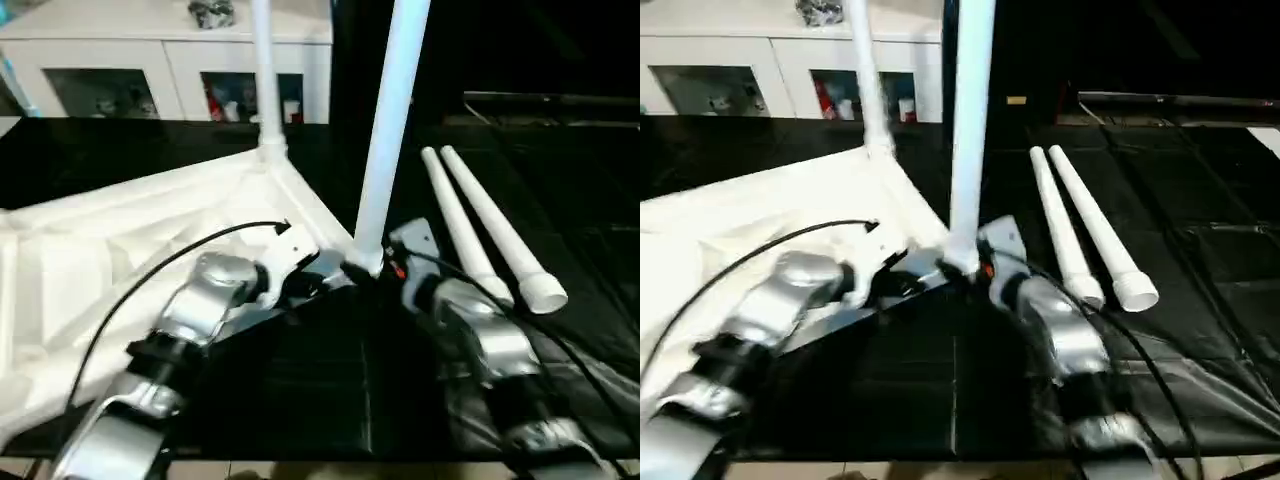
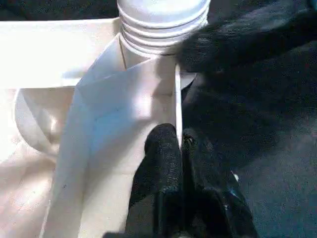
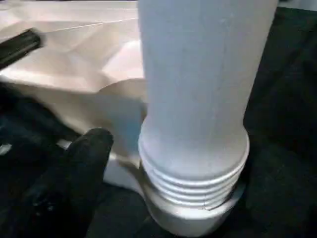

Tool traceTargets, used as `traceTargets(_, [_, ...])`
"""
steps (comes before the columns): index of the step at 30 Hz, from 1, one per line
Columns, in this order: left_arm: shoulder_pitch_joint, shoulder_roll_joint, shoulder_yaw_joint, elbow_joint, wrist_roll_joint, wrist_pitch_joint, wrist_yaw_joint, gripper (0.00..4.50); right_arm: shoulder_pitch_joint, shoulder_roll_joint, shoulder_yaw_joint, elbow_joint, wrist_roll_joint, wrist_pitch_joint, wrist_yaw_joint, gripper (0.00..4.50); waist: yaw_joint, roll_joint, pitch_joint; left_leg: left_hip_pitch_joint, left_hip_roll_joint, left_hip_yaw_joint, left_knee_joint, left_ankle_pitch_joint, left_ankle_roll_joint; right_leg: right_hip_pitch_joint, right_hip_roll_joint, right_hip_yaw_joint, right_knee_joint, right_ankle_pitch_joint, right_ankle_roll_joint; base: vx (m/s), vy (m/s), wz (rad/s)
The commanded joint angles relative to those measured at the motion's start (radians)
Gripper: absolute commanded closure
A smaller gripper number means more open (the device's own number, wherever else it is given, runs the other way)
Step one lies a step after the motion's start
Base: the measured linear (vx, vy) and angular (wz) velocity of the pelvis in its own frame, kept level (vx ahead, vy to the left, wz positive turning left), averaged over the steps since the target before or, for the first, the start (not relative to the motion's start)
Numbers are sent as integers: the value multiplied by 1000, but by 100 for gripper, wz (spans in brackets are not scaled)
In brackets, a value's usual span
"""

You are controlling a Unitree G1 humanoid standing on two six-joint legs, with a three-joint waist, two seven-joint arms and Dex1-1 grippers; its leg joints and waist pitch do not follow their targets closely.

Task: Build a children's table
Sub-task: Rotate leg to tighten

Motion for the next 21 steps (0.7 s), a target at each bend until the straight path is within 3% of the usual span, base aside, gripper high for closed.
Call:
traceTargets(1, [-19, 23, -16, -13, -14, -76, -64, 450, 23, -50, 54, -61, 29, -15, 149, 8, 1, 9, -68, 15, 64, -35, -67, -191, 52, 58, -104, 68, -93, -272, -150, 0, 0, 0])
traceTargets(11, [-11, 157, -84, 6, -38, -241, -346, 450, 16, -220, 71, -93, 76, 4, 423, 8, 25, 9, -73, 14, 68, -32, -62, -155, 68, 58, -102, 66, -77, -196, -183, 0, 0, 0])
traceTargets(17, [-23, 185, -129, 49, -18, -329, -437, 450, -5, -258, 114, -77, 61, -23, 514, 8, 36, 8, -67, 20, 71, -32, -67, -206, 44, 53, -106, 67, -87, -296, -162, 0, 0, 0])
traceTargets(21, [-30, 187, -143, 58, -15, -352, -456, 450, -9, -259, 139, -81, 60, -37, 557, 8, 36, 2, -70, 17, 68, -31, -65, -192, 45, 55, -106, 67, -84, -278, -165, 0, 0, 0])
